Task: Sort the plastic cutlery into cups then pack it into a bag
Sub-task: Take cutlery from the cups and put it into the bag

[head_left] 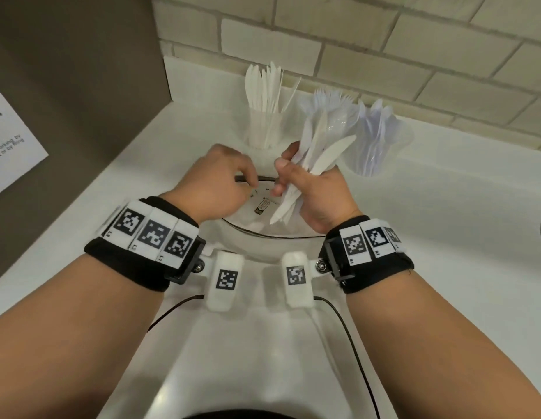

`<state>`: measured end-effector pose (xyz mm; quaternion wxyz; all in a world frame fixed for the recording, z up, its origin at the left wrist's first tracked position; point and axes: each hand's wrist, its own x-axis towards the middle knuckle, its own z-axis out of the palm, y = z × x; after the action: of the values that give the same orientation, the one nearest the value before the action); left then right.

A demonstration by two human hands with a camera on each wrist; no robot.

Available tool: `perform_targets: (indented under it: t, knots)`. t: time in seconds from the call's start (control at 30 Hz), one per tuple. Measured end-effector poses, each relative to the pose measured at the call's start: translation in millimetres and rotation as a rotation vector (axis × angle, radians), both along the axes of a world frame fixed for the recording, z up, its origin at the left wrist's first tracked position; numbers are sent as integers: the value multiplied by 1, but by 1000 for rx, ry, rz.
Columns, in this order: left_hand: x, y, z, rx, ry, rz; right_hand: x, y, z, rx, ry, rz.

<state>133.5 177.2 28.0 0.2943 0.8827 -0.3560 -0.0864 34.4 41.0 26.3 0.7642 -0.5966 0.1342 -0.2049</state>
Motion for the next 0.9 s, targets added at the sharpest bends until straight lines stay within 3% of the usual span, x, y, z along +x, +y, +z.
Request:
perform_targets:
  t: [0.1, 0.23, 0.33, 0.4, 0.47, 0.53, 0.57, 0.63, 0.67, 0.9]
  knots:
    - [-11, 4, -9, 291, 44, -87, -1, 2, 11, -32, -56, -47]
    - [-16, 13, -2, 596, -106, -17, -7, -5, 33, 6, -127, -173]
    - [-16, 22, 11, 775, -122, -3, -16, -9, 45, 87, -116, -192]
    - [-15, 25, 23, 602, -144, 4, -21, -5, 49, 143, -67, -120]
    - [-19, 22, 33, 132, -83, 6, -23, 3, 49, 153, 7, 0]
    - [-27, 14, 45, -345, 330, -119, -24, 13, 48, 102, 87, 133]
    - [-32, 11, 49, -457, 526, -211, -24, 18, 47, 53, 125, 200]
    - [-41, 5, 54, -474, 730, -321, -21, 27, 44, -63, 196, 320]
    - [-42, 2, 56, -463, 768, -295, -20, 30, 43, -116, 218, 354]
    - [-51, -9, 60, -600, 751, -6, -19, 31, 43, -285, 247, 415]
